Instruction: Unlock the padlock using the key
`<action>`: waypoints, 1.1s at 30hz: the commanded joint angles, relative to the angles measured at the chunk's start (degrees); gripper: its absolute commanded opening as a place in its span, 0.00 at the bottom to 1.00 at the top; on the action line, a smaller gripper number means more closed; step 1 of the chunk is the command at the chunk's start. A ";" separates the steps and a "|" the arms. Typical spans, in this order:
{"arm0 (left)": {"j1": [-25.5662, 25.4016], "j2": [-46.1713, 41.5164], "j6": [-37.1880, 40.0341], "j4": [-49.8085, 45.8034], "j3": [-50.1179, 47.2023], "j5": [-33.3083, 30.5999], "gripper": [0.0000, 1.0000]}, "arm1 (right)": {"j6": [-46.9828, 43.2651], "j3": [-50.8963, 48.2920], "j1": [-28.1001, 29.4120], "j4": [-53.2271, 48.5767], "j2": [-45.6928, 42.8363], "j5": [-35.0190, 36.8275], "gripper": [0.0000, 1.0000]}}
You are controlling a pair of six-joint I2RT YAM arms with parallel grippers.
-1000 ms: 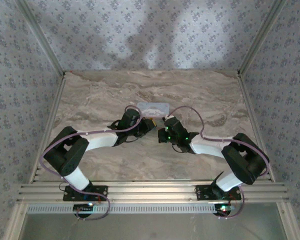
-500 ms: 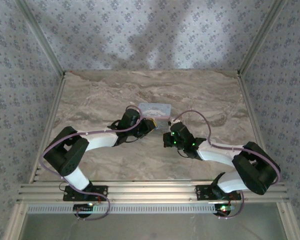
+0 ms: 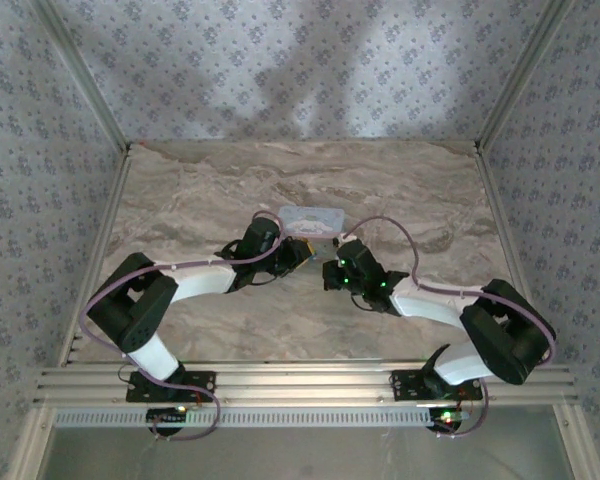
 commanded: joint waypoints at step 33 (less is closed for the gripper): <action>-0.36 0.77 -1.04 1.83 2.09 1.64 0.10 | -0.83 2.85 0.13 2.65 3.24 -0.41 0.00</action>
